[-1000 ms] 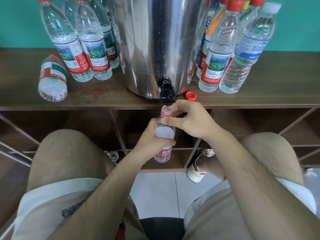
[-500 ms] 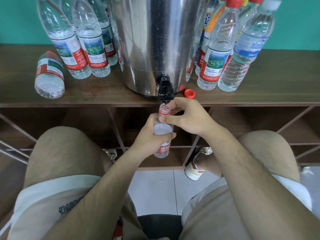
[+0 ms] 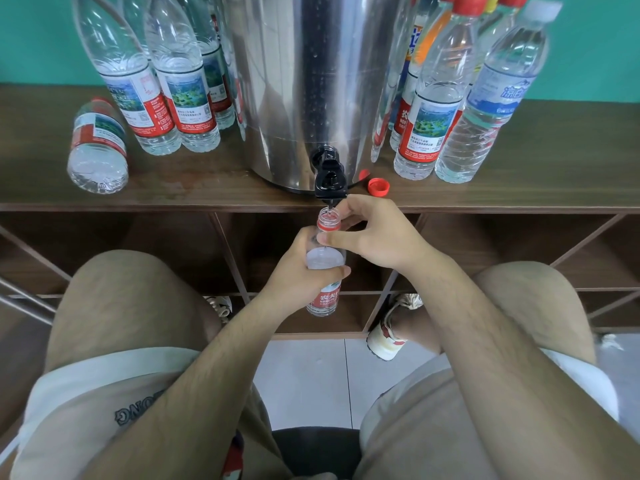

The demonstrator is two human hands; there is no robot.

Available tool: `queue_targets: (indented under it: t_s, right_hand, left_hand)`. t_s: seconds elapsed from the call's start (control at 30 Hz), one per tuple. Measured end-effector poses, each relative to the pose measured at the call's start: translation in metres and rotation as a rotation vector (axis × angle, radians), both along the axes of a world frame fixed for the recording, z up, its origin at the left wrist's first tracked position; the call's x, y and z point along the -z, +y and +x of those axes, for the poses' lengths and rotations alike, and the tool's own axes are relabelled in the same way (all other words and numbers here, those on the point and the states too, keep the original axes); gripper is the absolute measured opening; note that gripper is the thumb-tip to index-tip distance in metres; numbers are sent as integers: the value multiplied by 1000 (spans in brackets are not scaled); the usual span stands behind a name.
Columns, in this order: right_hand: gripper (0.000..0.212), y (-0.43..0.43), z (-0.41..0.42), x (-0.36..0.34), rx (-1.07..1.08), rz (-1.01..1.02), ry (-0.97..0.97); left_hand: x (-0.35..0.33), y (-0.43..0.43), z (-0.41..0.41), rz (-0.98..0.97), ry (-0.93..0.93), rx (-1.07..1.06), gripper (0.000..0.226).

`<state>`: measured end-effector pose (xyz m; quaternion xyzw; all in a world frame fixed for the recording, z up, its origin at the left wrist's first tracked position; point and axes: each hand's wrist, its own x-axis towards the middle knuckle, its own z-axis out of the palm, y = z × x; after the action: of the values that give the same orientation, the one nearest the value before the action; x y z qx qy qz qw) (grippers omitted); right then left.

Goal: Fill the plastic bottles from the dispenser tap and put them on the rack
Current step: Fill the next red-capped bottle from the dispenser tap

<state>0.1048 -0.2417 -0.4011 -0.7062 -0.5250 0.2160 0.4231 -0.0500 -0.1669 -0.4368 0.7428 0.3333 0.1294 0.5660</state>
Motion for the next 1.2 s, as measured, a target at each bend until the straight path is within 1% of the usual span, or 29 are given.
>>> queue_targets:
  t_s: [0.67, 1.2]
  right_hand:
    - [21, 0, -2, 0, 3, -11, -24]
    - [23, 0, -4, -2, 9, -15, -37]
  left_hand:
    - [12, 5, 1, 32, 7, 2, 75]
    - [11, 5, 1, 12, 13, 14, 75]
